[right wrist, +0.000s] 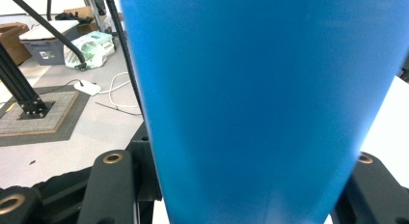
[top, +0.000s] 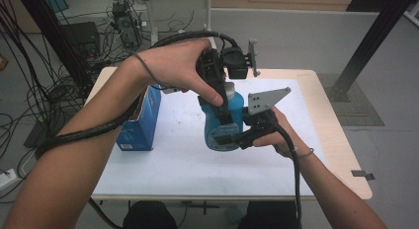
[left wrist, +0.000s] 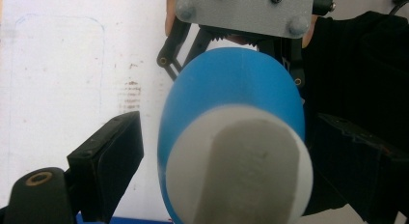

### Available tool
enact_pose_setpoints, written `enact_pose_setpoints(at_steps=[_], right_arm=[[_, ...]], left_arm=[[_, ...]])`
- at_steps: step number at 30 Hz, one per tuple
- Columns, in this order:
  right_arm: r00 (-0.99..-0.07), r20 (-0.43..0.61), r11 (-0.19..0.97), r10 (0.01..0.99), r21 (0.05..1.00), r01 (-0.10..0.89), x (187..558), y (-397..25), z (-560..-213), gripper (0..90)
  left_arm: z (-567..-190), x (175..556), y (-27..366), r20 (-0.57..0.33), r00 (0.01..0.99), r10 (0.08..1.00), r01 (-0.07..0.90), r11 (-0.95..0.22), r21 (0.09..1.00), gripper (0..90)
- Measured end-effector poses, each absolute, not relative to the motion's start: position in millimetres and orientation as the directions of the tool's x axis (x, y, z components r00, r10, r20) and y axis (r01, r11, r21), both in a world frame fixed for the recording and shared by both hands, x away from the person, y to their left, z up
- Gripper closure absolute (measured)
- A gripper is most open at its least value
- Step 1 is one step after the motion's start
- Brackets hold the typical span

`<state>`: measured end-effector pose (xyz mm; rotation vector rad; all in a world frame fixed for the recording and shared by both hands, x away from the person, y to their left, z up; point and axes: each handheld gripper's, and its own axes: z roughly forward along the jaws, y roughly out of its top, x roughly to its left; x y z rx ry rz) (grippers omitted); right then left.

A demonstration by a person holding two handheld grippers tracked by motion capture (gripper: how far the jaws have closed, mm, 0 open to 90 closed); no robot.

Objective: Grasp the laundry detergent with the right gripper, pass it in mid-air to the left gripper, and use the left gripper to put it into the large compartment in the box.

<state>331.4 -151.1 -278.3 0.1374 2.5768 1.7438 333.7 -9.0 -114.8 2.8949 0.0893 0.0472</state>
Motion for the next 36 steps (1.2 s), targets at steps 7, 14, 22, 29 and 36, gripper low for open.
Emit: enact_pose_setpoints(at_steps=[7, 14, 22, 29, 36], right_arm=[[-0.996, 0.023, 0.376, 0.085, 0.925, 0.053, 331.1, -150.7, -277.6, 42.2], [-0.996, 0.024, 0.374, 0.084, 0.926, 0.054, 330.8, -150.5, -277.1, 42.2], [-0.996, 0.023, 0.375, 0.083, 0.926, 0.053, 331.0, -150.5, -277.0, 42.3], [-0.996, 0.023, 0.375, 0.083, 0.926, 0.053, 331.4, -150.8, -277.2, 42.4], [-0.996, 0.021, 0.373, 0.084, 0.926, 0.051, 331.9, -151.6, -276.2, 42.4]], left_arm=[[-115.0, 333.0, -8.5, 0.027, 0.998, 0.065, 0.057, -0.97, 0.238, 12.5], [-113.2, 332.7, -6.9, 0.029, 0.997, 0.066, 0.057, -0.968, 0.244, 12.5], [-112.9, 333.0, -6.6, 0.029, 0.997, 0.065, 0.056, -0.968, 0.244, 12.5], [-111.7, 333.0, -5.9, 0.029, 0.998, 0.064, 0.055, -0.968, 0.244, 12.5], [-111.9, 332.6, -4.8, 0.029, 0.997, 0.066, 0.057, -0.967, 0.248, 12.4]])
